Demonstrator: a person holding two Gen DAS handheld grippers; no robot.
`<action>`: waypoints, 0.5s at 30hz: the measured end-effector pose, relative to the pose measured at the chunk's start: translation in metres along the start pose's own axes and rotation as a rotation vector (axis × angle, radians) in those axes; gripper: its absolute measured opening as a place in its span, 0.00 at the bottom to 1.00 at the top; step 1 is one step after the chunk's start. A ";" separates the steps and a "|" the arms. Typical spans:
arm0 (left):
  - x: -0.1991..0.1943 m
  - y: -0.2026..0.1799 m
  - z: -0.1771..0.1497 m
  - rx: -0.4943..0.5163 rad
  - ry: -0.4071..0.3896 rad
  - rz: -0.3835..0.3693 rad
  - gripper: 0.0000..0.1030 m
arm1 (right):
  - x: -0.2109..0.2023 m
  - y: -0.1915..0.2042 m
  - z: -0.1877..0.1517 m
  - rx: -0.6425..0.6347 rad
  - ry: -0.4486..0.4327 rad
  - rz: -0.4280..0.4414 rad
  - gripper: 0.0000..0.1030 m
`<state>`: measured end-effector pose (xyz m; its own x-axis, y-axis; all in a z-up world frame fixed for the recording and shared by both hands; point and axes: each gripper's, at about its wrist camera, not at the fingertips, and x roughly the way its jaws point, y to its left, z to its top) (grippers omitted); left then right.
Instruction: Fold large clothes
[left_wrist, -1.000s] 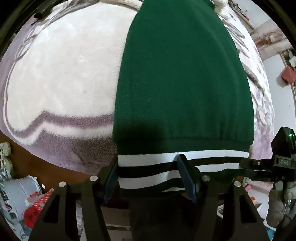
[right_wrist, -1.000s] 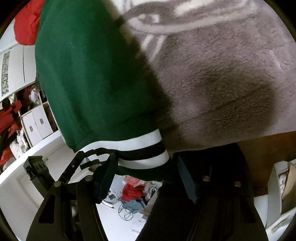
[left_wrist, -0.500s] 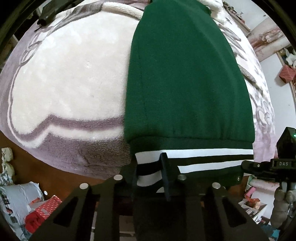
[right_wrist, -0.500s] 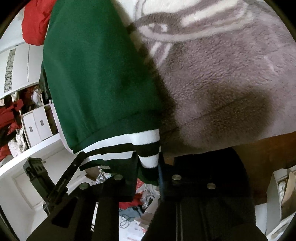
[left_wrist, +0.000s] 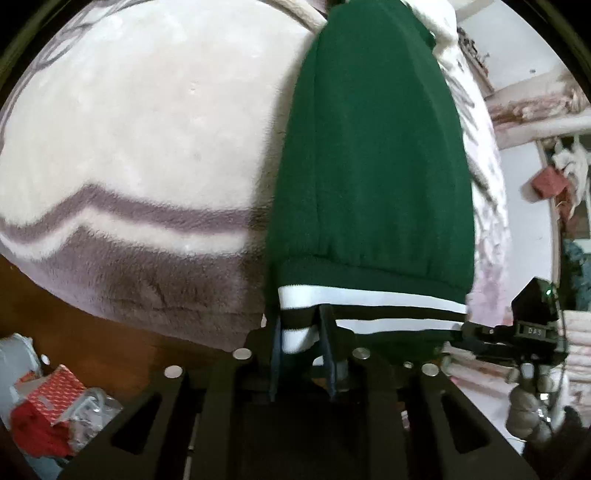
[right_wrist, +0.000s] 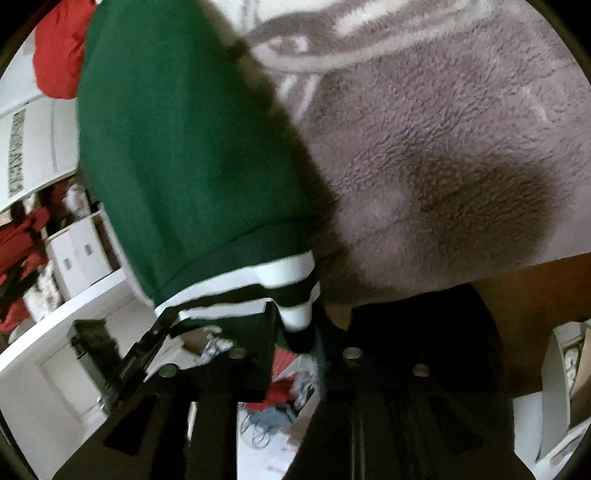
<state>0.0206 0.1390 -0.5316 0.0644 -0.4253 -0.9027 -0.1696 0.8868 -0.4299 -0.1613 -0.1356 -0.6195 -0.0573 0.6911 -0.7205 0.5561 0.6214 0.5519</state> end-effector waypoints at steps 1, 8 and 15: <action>-0.002 0.007 -0.001 -0.012 0.006 -0.026 0.33 | -0.005 -0.001 -0.001 -0.012 -0.003 -0.003 0.49; 0.030 0.044 0.010 -0.155 0.028 -0.249 0.55 | 0.001 -0.011 0.020 -0.051 0.000 0.127 0.63; 0.060 0.044 0.018 -0.153 0.045 -0.326 0.64 | 0.071 0.001 0.050 -0.059 0.094 0.317 0.64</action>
<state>0.0342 0.1561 -0.6049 0.0960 -0.6916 -0.7158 -0.2926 0.6678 -0.6844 -0.1230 -0.1044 -0.6915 0.0330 0.8830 -0.4682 0.5096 0.3881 0.7679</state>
